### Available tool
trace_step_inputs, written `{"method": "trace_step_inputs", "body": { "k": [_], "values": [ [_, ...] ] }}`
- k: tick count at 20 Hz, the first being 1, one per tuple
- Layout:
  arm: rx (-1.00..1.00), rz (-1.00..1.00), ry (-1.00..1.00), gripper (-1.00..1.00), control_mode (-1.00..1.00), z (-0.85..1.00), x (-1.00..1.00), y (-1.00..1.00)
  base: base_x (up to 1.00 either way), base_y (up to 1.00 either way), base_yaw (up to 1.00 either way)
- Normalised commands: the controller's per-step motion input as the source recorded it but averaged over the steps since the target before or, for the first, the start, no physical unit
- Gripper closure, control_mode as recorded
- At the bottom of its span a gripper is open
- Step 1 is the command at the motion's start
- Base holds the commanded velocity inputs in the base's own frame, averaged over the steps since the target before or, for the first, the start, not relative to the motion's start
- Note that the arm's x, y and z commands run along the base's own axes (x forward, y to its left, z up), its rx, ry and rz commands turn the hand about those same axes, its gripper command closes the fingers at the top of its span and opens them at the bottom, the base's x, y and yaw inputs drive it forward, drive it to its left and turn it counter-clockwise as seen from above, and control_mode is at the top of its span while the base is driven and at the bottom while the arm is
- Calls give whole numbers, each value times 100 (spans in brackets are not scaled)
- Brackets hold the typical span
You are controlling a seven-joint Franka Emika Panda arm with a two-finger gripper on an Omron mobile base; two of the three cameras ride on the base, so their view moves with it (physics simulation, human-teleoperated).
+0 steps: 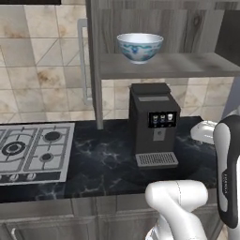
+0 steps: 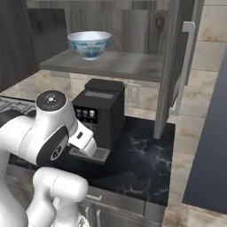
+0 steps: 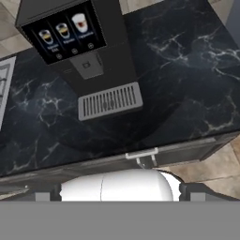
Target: Pick up the bowls from the cabinet and place each bowl in front of a stool on the dining counter.
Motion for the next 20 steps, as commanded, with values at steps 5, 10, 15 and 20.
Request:
{"method": "trace_step_inputs", "body": {
  "k": [5, 10, 15, 20],
  "values": [
    [0, 0, 0, -100, 100, 0, 0, 0, 98, 24, 15],
    [0, 0, 0, -100, 100, 0, 0, 0, 78, 11, 9],
    [0, 0, 0, -100, -100, 0, 3, 0, 26, 0, 0],
    [0, 0, -1, -100, -100, 19, 0, 8, 0, 0, 0]
  ]
}}
